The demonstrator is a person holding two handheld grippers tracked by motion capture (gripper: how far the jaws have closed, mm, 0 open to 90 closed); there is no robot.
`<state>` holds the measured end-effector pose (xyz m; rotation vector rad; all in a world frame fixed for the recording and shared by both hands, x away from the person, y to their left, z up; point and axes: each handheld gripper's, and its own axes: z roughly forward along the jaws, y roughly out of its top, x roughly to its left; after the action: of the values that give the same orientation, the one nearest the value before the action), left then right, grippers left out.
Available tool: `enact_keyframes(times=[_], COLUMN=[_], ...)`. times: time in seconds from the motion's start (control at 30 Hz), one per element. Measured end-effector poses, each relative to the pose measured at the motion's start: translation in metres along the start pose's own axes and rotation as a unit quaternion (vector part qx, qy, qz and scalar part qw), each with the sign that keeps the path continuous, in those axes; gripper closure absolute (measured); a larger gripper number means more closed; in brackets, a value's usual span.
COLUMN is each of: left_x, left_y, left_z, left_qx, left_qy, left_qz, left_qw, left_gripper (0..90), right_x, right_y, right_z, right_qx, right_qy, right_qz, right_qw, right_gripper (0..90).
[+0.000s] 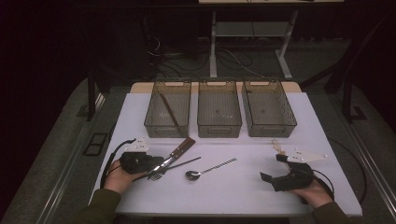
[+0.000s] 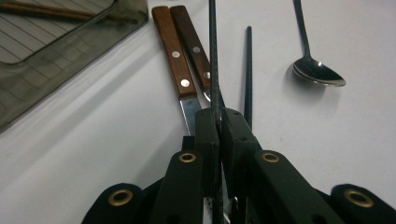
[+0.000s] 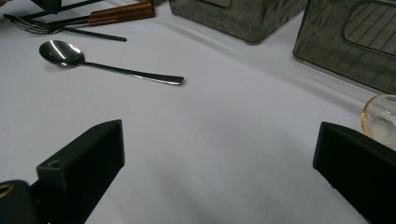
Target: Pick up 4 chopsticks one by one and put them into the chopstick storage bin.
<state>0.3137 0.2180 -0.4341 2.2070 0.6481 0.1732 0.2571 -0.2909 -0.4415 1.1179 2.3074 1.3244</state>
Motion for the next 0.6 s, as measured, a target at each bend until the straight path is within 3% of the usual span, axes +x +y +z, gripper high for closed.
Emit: enact_keyframes(times=[0.6], left_x=[0.004], left_y=[0.019], left_z=[-0.008], left_qx=[-0.017], left_qy=[0.012], left_qz=[-0.001], left_qw=[0.9998], left_gripper=[86.3], right_x=[0.0], right_y=[0.0], right_z=[0.0], right_qx=[0.001], right_qy=[0.0], right_qz=[0.002], right_qw=[1.0], right_gripper=[1.8])
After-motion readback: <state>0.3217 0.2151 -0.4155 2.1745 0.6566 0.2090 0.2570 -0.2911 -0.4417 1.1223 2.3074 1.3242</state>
